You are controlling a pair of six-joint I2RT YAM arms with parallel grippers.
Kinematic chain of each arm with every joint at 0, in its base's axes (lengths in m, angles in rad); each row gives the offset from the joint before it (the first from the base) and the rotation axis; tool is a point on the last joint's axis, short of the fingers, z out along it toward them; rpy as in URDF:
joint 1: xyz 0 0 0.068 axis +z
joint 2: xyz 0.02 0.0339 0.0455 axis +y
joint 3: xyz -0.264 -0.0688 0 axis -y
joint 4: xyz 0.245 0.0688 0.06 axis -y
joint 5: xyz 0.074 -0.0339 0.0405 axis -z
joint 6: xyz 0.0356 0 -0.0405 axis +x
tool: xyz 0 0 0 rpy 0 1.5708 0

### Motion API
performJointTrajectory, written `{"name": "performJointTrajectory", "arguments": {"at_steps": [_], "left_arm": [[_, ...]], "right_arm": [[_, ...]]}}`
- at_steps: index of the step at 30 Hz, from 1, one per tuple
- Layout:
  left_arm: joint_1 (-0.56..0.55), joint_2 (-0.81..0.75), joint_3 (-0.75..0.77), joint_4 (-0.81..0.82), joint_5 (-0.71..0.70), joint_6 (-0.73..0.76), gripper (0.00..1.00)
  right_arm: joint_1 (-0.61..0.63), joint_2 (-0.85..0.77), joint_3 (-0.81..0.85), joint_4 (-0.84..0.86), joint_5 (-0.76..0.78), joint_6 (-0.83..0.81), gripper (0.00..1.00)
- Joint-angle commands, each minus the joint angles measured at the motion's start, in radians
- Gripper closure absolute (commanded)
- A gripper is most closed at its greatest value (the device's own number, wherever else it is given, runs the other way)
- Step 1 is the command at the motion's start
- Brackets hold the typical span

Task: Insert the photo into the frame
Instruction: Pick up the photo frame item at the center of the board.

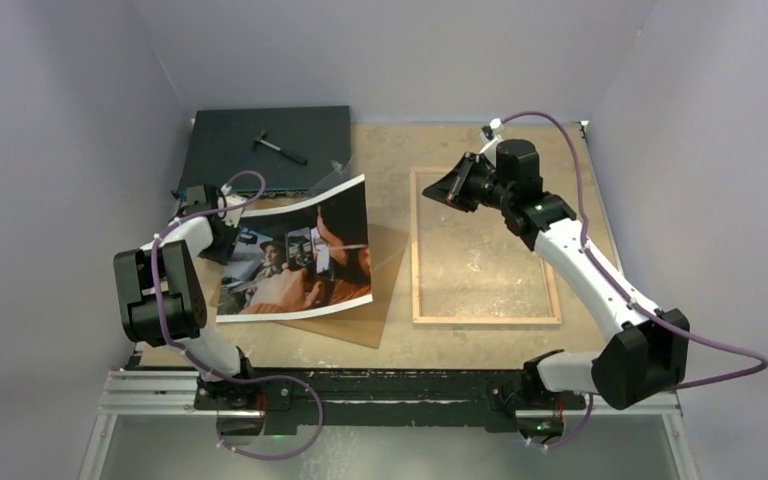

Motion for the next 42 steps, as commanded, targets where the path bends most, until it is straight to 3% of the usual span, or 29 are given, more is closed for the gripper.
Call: {"name": "performJointTrajectory", "arguments": {"at_steps": [1, 16, 24, 31, 38, 42], "left_arm": [[-0.011, -0.006, 0.009, -0.053, 0.034, -0.033, 0.54], [-0.057, 0.015, 0.012, -0.043, 0.07, -0.064, 0.52], [-0.106, -0.073, 0.267, -0.235, 0.196, -0.116, 0.28], [-0.352, -0.131, 0.546, -0.369, 0.298, -0.21, 0.22], [-0.575, -0.152, 0.786, -0.411, 0.501, -0.256, 0.06], [-0.749, -0.146, 0.855, -0.412, 0.422, -0.223, 0.03]], "right_arm": [[-0.056, -0.056, 0.105, -0.098, 0.085, -0.065, 1.0], [-0.153, -0.07, 0.494, -0.28, 0.384, -0.14, 1.0], [-0.153, -0.068, 0.546, -0.277, 0.486, -0.078, 1.0], [-0.153, -0.104, 0.501, -0.213, 0.545, 0.037, 1.0], [-0.153, -0.071, 0.494, -0.16, 0.523, 0.158, 1.0], [-0.152, -0.049, 0.488, -0.139, 0.462, 0.24, 1.0]]}}
